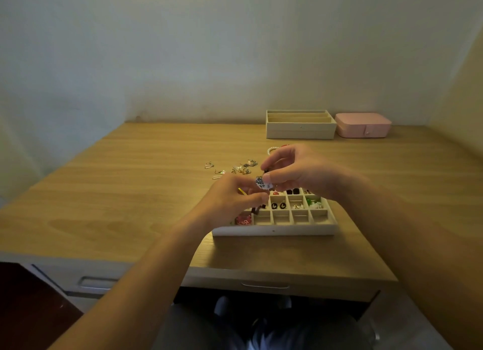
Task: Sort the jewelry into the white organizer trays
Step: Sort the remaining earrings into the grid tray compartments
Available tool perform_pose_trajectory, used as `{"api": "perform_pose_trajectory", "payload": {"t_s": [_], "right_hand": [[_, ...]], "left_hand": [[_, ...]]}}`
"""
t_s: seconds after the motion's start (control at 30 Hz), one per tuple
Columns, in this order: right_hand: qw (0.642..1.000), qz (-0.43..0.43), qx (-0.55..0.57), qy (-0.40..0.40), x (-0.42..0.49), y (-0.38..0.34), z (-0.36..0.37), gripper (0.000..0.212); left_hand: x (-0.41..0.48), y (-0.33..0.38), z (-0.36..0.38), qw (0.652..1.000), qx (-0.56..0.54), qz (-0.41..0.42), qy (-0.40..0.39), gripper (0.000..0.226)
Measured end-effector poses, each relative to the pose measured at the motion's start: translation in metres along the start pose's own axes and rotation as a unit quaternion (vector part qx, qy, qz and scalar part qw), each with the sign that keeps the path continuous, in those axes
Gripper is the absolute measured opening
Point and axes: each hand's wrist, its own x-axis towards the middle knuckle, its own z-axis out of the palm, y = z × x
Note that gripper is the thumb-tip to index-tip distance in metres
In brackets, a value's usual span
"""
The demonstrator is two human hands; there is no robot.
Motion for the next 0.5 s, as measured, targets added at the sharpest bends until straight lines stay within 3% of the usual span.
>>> {"api": "perform_pose_trajectory", "payload": {"t_s": [0.33,0.5], "right_hand": [[1.0,0.011,-0.015,0.02,-0.003,0.012,-0.007,0.02],[0.999,0.011,-0.048,0.011,-0.001,0.015,-0.005,0.019]], "left_hand": [[-0.003,0.005,0.002,0.992,-0.099,-0.073,-0.012,0.01],[0.005,-0.003,0.004,0.996,-0.03,-0.086,-0.027,0.014]]}}
